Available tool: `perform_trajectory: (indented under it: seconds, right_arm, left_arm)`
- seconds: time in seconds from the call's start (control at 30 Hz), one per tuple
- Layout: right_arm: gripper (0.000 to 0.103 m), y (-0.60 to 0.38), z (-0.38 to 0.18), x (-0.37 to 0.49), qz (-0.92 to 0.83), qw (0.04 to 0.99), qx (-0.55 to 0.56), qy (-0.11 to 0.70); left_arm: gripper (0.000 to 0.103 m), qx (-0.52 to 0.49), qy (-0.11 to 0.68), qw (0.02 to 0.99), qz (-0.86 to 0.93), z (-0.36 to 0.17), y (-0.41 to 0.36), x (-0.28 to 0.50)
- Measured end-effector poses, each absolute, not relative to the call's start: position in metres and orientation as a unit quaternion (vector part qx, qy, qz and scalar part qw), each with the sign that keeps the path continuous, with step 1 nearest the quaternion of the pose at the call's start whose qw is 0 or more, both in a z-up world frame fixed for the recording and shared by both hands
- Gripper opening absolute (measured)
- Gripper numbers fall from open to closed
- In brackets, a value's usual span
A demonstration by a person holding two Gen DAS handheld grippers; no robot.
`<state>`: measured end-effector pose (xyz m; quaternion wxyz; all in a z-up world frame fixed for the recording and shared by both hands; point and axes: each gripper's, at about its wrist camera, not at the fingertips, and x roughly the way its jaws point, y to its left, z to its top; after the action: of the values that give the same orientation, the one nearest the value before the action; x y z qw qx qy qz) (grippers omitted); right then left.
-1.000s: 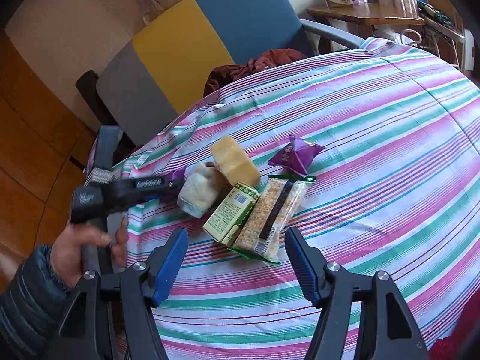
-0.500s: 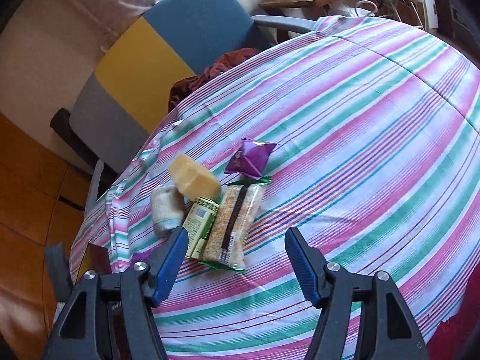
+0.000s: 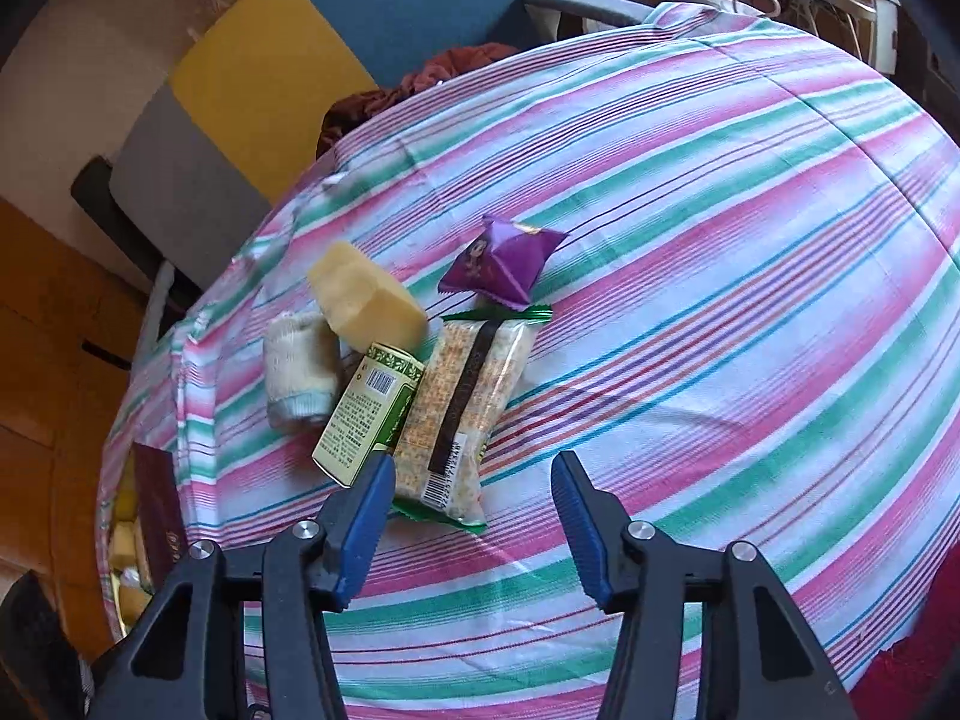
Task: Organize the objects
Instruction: 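Grasp the purple wrapped packet with the left tool, then grasp the green-edged cracker packet with the right tool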
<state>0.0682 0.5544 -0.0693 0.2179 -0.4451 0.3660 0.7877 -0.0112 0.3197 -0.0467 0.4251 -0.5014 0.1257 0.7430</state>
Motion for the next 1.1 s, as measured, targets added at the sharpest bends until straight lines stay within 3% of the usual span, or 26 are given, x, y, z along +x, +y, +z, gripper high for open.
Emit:
perform_trajectory:
  seconds: [0.33,0.37,0.43,0.57,0.77,0.93,1.1]
  right_arm:
    - [0.055,0.556,-0.094,0.031,0.766,0.252,-0.494,0.324]
    - [0.053,0.557,-0.095,0.033,0.767,0.252,-0.495,0.322]
    - [0.037,0.557,-0.093,0.04,0.767,0.258,-0.501,0.308]
    - [0.035,0.558,-0.092,0.059,0.76,0.263,-0.515,0.296]
    - [0.036,0.564,-0.094,0.086,0.753,0.256,-0.499,0.344]
    - [0.05,0.565,-0.09,0.086,0.756,0.287,-0.489,0.328]
    - [0.054,0.565,-0.088,0.085,0.759,0.299,-0.489,0.311]
  left_arm:
    - [0.037,-0.472,0.103,0.442,0.756,-0.02,0.273,0.007]
    - [0.037,-0.467,0.104,0.442,0.759,-0.017,0.268,0.009]
    - [0.037,-0.46,0.102,0.44,0.764,-0.013,0.257,0.01]
    - [0.037,-0.461,0.083,0.435,0.769,-0.012,0.235,0.005]
    - [0.037,-0.462,0.057,0.422,0.778,-0.012,0.206,-0.001]
    - [0.037,-0.456,0.042,0.412,0.788,-0.009,0.187,-0.002]
    - [0.037,-0.459,0.029,0.402,0.792,-0.012,0.172,-0.004]
